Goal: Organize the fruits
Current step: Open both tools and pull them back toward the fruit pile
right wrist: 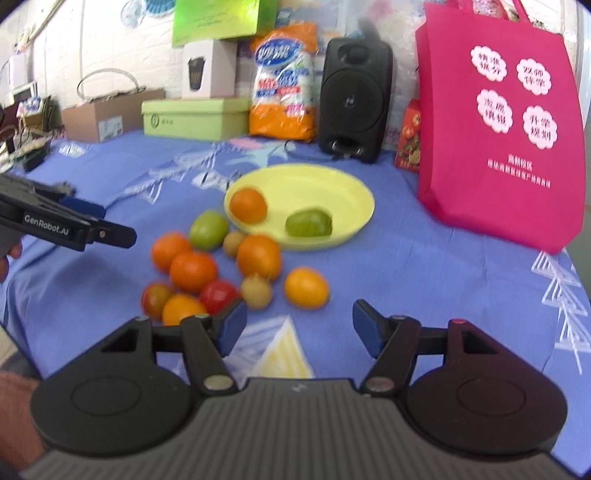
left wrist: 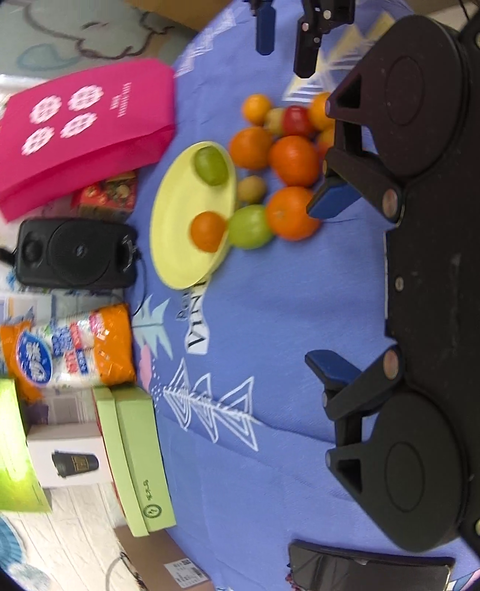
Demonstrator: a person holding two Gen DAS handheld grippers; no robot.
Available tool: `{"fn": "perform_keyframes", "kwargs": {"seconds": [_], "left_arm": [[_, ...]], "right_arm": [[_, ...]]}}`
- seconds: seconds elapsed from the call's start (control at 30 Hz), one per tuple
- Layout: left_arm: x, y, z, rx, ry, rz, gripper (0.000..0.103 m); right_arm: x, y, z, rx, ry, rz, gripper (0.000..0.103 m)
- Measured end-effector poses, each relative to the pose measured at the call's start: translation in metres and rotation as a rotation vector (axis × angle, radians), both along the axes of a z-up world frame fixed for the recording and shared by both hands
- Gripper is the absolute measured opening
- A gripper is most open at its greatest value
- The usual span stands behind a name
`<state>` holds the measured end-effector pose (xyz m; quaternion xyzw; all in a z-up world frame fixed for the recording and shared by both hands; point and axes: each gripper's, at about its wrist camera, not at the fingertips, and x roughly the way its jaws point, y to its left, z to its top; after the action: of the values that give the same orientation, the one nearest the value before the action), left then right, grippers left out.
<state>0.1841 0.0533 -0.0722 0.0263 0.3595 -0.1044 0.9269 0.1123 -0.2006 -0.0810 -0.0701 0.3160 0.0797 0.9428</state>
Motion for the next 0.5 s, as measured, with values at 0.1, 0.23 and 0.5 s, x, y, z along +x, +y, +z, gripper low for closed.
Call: {"fn": "perform_keyframes", "kwargs": {"seconds": [0.1, 0.23, 0.5], "left_arm": [[-0.003, -0.009, -0.008, 0.024, 0.010, -0.025, 0.076], [0.000, -0.015, -0.015, 0.013, 0.021, -0.052, 0.075], [0.011, -0.020, -0.020, -0.014, 0.026, -0.079, 0.074]], "right_arm": [[-0.002, 0.003, -0.011, -0.009, 0.034, -0.005, 0.063], [0.000, 0.007, -0.014, -0.011, 0.039, -0.001, 0.068], [0.013, 0.008, -0.017, -0.022, 0.048, 0.006, 0.072]]}}
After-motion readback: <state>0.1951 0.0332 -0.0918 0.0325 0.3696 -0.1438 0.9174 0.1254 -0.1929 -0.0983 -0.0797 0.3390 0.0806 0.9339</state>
